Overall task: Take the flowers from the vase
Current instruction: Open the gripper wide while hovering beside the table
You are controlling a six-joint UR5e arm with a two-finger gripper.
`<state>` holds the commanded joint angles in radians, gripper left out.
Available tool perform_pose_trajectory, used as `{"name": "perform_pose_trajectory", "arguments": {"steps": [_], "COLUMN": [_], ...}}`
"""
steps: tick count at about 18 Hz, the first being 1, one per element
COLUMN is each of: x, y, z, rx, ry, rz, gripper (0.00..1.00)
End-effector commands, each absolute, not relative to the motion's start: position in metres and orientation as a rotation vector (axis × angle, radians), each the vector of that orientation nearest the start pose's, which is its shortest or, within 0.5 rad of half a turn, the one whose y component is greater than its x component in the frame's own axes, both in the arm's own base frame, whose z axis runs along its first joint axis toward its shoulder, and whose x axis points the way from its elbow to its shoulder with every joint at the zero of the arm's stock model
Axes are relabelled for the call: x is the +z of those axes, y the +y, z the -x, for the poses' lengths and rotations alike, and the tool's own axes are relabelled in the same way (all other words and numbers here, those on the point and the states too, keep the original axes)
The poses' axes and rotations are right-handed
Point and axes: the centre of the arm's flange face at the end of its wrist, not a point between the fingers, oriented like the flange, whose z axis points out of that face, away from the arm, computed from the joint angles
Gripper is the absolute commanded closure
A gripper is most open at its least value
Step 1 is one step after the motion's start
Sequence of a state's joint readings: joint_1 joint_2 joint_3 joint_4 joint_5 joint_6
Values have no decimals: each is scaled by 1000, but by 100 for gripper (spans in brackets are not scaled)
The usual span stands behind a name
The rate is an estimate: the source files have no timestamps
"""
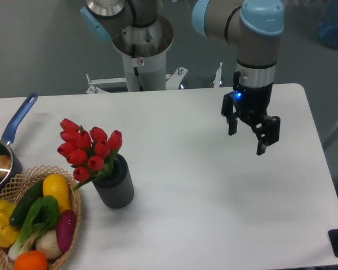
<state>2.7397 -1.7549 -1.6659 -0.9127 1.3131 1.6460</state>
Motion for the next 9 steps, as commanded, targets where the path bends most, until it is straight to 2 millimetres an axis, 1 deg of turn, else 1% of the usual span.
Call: {"name": "perform_pose_trajectory", "arguments": {"steps": [1,3,5,9], "x": [412,420,420,410], "y": [375,378,377,370], "z": [471,473,473,475], "rx": [454,477,476,451], "ry": [728,710,683,663], "rz": [2701,2693,2697,2704], "gripper": [0,0,0,0]}}
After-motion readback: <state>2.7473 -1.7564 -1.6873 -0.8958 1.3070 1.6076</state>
